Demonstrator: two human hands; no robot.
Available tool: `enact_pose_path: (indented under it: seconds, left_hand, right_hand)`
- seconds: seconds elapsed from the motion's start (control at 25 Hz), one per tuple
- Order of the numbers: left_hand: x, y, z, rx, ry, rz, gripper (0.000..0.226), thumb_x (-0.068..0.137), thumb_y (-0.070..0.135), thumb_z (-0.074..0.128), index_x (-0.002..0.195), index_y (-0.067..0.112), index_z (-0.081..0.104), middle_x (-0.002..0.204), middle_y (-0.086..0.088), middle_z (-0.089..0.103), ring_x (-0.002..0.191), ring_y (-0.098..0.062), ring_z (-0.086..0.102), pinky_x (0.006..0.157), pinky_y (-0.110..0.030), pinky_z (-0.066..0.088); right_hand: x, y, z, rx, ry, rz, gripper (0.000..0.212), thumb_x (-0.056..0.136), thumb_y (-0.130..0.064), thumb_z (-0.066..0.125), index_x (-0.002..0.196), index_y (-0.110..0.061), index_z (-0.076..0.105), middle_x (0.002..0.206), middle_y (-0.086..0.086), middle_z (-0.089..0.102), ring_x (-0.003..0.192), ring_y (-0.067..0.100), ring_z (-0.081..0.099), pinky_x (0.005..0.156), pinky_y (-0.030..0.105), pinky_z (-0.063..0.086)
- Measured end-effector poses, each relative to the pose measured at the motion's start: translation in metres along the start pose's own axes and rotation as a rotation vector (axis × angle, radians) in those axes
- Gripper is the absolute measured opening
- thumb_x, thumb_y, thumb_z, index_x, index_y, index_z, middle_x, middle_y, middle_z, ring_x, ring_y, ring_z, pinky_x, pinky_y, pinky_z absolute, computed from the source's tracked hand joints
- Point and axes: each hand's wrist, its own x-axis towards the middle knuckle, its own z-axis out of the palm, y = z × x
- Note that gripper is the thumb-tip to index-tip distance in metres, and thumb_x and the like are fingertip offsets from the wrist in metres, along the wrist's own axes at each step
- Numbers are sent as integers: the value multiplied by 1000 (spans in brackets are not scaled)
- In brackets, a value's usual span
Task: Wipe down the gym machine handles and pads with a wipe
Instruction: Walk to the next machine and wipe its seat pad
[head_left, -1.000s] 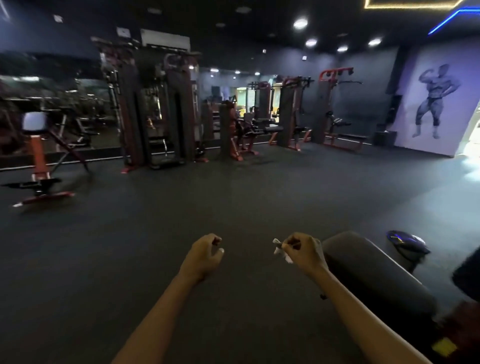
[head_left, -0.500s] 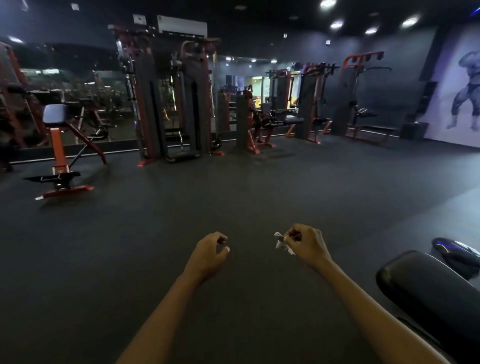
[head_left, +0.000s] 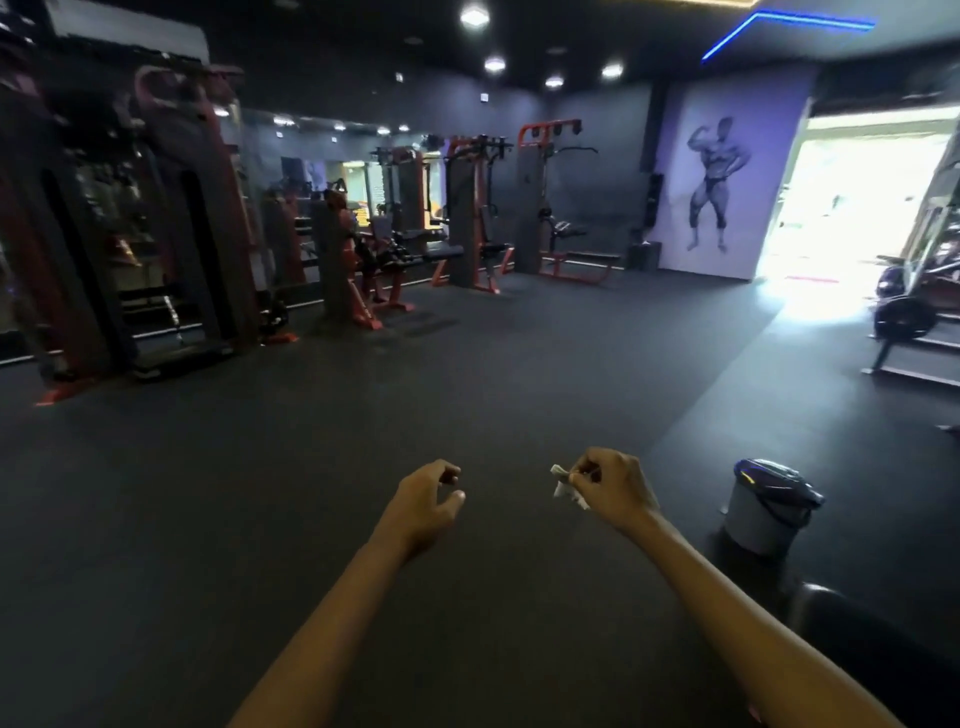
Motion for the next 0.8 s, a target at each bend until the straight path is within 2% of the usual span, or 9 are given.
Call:
enact_pose_path:
  seconds: [0.16,0.28,0.4,0.52,0.6,0.68,0.8]
  left_hand:
    - [122,-2,56,-55,-105,89,31,92,17,58,122,10,55,121,-5,59,104,-8,51,86,-19,40]
    - [215,11,108,-91,-231,235,33,92,18,59,123,9,54,122,-4,59,110,-11,53,87,-17,38]
    - [314,33,150,-88,-367,342,32,90,17,61,120,7,57,121,-7,61,109,-15,56,87,-17,38]
    - [406,66,200,-112,-417,397,27,88,14,63,113,2,61,114,-12,65,105,-22,60,85,-22,41]
    - [445,101,254,-131,-501,457,26,87,12,64,111,1,63,110,-14,67,101,-25,62,84,-25,44]
    - [464,136,315,-132,-661,571,26,86,12,64,110,1,63,107,-13,67,98,-25,62,84,-29,47]
    - [475,189,398,-175,-838,733,26,83,16,63,104,0,64,100,-13,68,91,-26,64,80,-35,51]
  right_hand:
    - [71,68,-14,-118,114,150,14,80,-20,67,69,-13,64,62,-7,57,61,14,56,52,22,41]
    - [128,124,-27,-153,209,265,22,79,-30,69,66,-12,63,61,-1,61,61,15,58,55,25,42]
    - [179,164,-45,-202,336,338,20,79,-22,70,62,-17,60,61,-1,57,59,13,53,56,24,37]
    - [200,198,-75,-256,454,447,12,78,-16,70,68,-9,66,66,0,63,62,14,56,58,23,36]
    - [193,230,-101,-272,543,595,16,79,-21,70,75,-6,67,71,6,67,67,18,60,59,26,40]
    - [183,278,-130,-270,625,748,22,79,-27,72,76,-6,65,73,9,67,69,20,61,63,29,46]
    - [181,345,-177,-212,785,858,22,80,-23,72,68,-13,57,73,10,64,73,26,62,70,40,52]
